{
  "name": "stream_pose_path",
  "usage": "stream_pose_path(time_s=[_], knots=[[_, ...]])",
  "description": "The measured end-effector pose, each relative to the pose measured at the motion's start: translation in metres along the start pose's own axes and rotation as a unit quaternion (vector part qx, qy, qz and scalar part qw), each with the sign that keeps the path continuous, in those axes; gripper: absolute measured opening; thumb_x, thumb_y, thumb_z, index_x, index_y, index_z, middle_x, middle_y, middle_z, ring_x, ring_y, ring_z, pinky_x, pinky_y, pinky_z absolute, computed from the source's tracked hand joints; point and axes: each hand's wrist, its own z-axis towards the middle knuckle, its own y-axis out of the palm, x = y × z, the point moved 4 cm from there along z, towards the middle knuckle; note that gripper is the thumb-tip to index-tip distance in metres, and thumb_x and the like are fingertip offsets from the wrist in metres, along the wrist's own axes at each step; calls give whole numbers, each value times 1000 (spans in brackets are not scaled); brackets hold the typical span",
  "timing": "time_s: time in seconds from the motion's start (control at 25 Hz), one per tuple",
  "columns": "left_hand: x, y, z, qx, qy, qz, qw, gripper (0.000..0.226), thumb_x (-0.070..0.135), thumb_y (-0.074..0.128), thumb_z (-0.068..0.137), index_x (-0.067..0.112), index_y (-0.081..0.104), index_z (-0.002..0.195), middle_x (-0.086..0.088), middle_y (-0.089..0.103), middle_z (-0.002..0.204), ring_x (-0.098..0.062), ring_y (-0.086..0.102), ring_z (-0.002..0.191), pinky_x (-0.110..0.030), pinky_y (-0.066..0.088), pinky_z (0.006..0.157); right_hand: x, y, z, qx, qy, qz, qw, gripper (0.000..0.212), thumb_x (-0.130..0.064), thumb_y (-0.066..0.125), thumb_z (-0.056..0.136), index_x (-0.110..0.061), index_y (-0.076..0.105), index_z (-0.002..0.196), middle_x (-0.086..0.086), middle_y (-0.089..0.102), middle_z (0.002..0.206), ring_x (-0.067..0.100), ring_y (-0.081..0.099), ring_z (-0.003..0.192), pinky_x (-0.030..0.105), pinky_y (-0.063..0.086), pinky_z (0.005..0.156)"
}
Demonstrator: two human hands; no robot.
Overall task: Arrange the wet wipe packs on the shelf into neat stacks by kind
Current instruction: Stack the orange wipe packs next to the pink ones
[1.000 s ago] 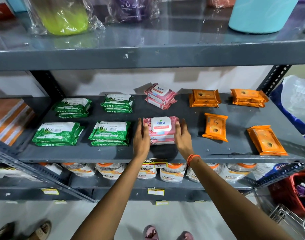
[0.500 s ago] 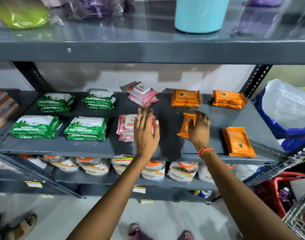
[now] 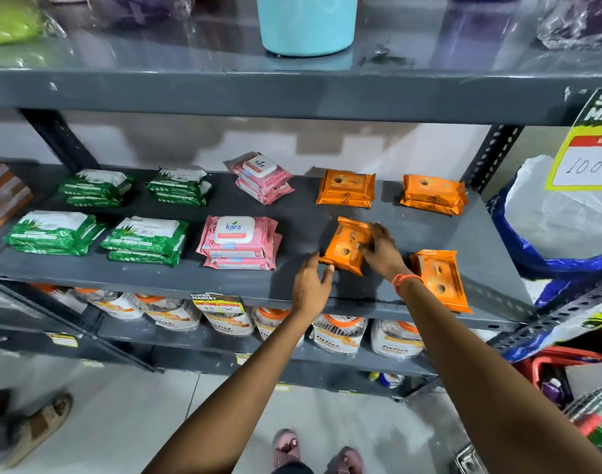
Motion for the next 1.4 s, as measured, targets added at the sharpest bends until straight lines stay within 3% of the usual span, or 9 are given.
stream_pose_path(time_s=[0.16,0.28,0.4,0.48,0.56,0.76,0.88,1.04,1.4], knots=[[-1,1,-2,0,-11,5,1000,44,15,56,89,6,46,131,-19,57,127,-35,57,111,-39,46,92,-2,-2,-3,7,15,-3,1000,66,-27,66,85,-7,36,141,20,41,141,37,43,130,41,41,106],[-7,-8,-1,43,-38,-4,998,47,11,57,88,2,44,131,-22,51,130,-35,52,116,-38,42,97,-9,-3,-12,-11,30,-44,999,44,-36,71,78,-9,52,107,15,51,107,36,51,118,35,45,83],[-8,-12,-10,89,-77,-23,993,47,13,62,85,0,44,128,-23,51,125,-34,49,115,-37,41,95,-10,-7,-19,15,49,-72,996,57,-47,72,73,-3,57,106,15,50,109,34,47,117,37,46,88],[-4,-9,-11,84,-92,-59,990,41,11,63,84,2,50,122,-20,58,118,-32,52,111,-36,42,90,-8,-7,-21,28,67,-63,995,59,-54,72,69,-6,54,98,17,57,110,34,56,105,37,48,79],[-2,-9,-3,74,-99,-83,989,36,7,61,83,1,55,118,-20,63,115,-32,56,110,-36,44,91,-7,-2,-26,28,78,-40,996,50,-57,71,69,-15,46,75,12,60,88,30,59,81,33,42,65],[-7,-20,10,73,-79,-85,991,31,0,57,84,2,61,115,-19,67,115,-32,62,108,-35,47,92,-8,-1,-37,41,78,-9,996,53,-49,65,81,-22,33,49,-2,43,51,21,46,52,29,35,53],[-10,-24,13,75,-70,-103,989,30,0,58,85,1,62,114,-18,67,116,-31,62,107,-35,47,93,-6,-4,-39,43,80,-10,996,50,-36,55,91,-19,36,49,10,56,62,33,58,65,31,43,57],[-12,-22,13,73,-63,-113,989,30,2,60,85,0,61,115,-18,66,117,-29,63,108,-33,47,93,-5,-4,-43,31,80,9,996,47,-31,52,94,-17,40,50,28,71,85,44,68,84,49,57,80],[-9,-23,7,76,-29,-72,994,30,3,52,90,3,60,119,-17,66,118,-31,63,106,-33,48,90,1,-4,-40,23,103,45,993,36,-22,51,94,-10,50,60,27,69,86,40,66,81,50,55,87]])
